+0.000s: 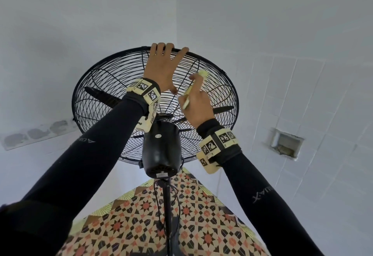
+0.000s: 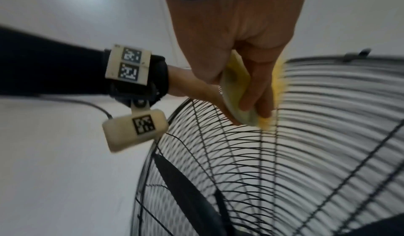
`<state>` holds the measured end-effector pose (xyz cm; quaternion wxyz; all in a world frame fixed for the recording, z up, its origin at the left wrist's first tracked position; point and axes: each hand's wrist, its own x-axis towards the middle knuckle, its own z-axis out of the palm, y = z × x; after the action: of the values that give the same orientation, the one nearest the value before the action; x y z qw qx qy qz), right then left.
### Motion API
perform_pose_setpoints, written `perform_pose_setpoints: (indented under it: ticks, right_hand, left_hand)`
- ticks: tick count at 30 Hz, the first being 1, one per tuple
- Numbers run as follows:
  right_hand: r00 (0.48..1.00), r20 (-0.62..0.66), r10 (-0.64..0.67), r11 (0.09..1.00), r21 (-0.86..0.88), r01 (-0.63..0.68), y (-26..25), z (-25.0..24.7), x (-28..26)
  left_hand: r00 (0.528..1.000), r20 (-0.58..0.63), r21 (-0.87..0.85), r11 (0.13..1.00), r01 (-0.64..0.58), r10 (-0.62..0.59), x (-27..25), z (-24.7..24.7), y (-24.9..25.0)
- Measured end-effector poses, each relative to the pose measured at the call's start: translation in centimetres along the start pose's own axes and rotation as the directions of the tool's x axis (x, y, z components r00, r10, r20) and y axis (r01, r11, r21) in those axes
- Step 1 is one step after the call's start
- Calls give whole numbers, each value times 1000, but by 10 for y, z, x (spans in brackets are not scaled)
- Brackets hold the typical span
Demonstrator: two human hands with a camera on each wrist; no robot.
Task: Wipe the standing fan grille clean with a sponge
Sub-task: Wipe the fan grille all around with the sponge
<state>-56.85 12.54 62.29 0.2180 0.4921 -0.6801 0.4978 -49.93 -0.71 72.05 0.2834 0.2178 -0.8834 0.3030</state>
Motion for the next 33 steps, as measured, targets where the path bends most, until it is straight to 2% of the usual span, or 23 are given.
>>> perform_pose_setpoints:
  ticks: [2, 3, 5, 7, 9, 12, 16, 18, 19, 22, 23, 25, 26, 27, 30, 33]
  right_hand:
    - [999, 20, -26, 1000, 15, 26, 0, 3, -1]
    - [1000, 28, 3, 1000, 21, -4, 6, 3, -4]
    - [982, 16, 187, 982, 28, -187, 27, -2, -9]
    - [936, 5, 353, 933, 70, -353, 44, -17, -9]
    - [944, 0, 330, 937, 123, -327, 49, -36, -4]
    - [979, -46, 198, 945, 275, -178, 31, -62, 7]
    - [991, -101, 88, 908, 418, -38, 21, -70, 14]
    - [988, -72, 140, 878, 470, -90, 37, -69, 8]
    - [975, -58, 217, 852, 499, -160, 48, -71, 4]
    - [894, -21, 447, 789, 480, -383, 77, -86, 3]
    - [888, -32, 459, 825, 387, -412, 82, -92, 7]
    - [938, -52, 344, 925, 189, -329, 81, -100, 17]
    - [960, -51, 276, 947, 188, -262, 74, -101, 23]
    - [972, -45, 232, 942, 260, -212, 64, -101, 30]
    - [980, 2, 198, 835, 524, -170, 44, -95, 42]
    - [950, 68, 306, 706, 653, -274, 56, -92, 35]
  left_hand:
    - [1000, 1, -3, 1000, -6, 6, -1, 0, 0]
    - [1000, 7, -5, 1000, -1, 1, -1, 0, -1]
    - [999, 29, -11, 1000, 18, -17, -3, -2, -3]
    - [999, 34, -16, 1000, 25, -25, -4, -3, -4]
    - [999, 27, -6, 1000, 21, -21, -2, -2, -4]
    - [999, 30, 5, 1000, 16, -16, 0, -2, -1]
    - [999, 43, 18, 1000, 13, -14, 0, -6, 7]
    - [998, 51, 1, 999, 33, -33, -1, -9, 10]
    - [997, 58, -17, 998, 57, -56, -1, -10, 12]
    - [987, 100, -61, 990, 129, -122, 5, -13, 22]
    - [985, 113, -49, 990, 135, -129, 8, -14, 27]
    - [984, 127, -17, 991, 130, -127, 13, -15, 38]
    - [986, 118, -8, 993, 119, -117, 15, -14, 42]
    - [989, 105, -3, 995, 104, -103, 16, -14, 46]
    - [994, 82, 17, 997, 70, -72, 15, -13, 54]
    - [994, 79, 16, 997, 75, -76, 16, -13, 55]
